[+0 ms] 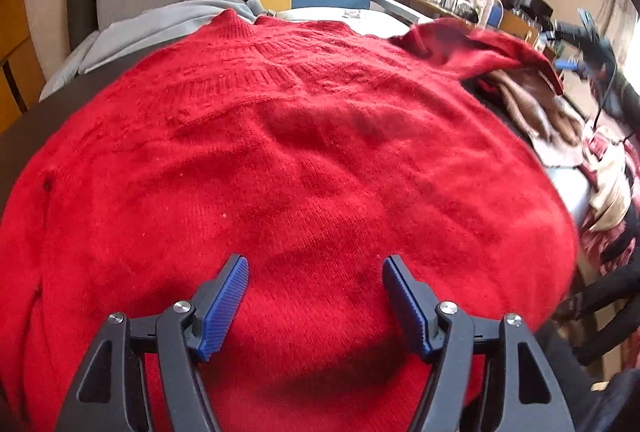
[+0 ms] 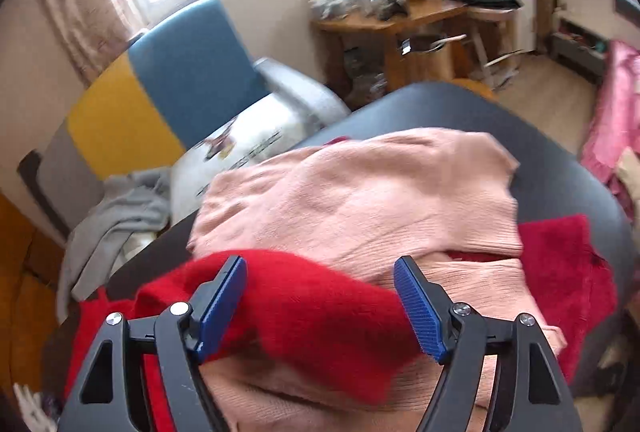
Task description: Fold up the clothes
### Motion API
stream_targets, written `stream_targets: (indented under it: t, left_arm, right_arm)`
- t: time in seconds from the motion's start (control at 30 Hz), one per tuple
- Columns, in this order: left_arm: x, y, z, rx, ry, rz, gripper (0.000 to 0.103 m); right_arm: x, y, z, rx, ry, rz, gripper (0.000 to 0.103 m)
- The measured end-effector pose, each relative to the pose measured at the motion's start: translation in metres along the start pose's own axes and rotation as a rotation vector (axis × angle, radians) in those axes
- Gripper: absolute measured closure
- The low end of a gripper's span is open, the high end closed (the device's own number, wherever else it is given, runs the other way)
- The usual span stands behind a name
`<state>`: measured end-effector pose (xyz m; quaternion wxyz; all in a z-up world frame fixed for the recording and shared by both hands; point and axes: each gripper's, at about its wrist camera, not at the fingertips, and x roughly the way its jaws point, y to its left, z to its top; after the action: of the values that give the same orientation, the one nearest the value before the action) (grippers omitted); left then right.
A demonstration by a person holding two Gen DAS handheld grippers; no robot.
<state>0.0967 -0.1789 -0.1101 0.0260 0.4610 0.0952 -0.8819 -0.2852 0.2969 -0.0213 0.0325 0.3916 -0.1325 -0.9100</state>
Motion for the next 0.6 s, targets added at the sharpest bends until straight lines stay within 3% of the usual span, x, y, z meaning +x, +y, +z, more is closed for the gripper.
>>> stream_targets:
  t: [0.1,0.27,0.4,0.5,0.53,0.6]
  left_arm:
    - [-0.011,0.021,0.008,-0.083,-0.053,0.034,0.032]
    - [-0.015,0.057,0.027,-0.174,-0.121,0.146,0.032]
    - [0.000,0.077,0.032,-0.229,-0.102,0.216,0.032]
    - [0.017,0.090,0.025,-0.239,-0.044,0.272,0.032]
    - [0.019,0.094,0.019,-0.236,-0.052,0.273,0.028]
    - [0.013,0.098,0.008,-0.214,-0.111,0.244,0.027]
  right_arm:
    - [-0.026,0.027,-0.020,-0.099,-0.059,0.121,0.024]
    - [-0.026,0.139,-0.081,-0.327,0.035,0.434,0.014]
    - [0.027,0.216,-0.133,-0.358,0.149,0.471,0.013]
    - [0.069,0.272,-0.172,-0.368,0.233,0.483,0.014]
    - [0.083,0.290,-0.184,-0.372,0.262,0.486,0.014]
    - [0.099,0.283,-0.200,-0.321,0.240,0.485,0.015]
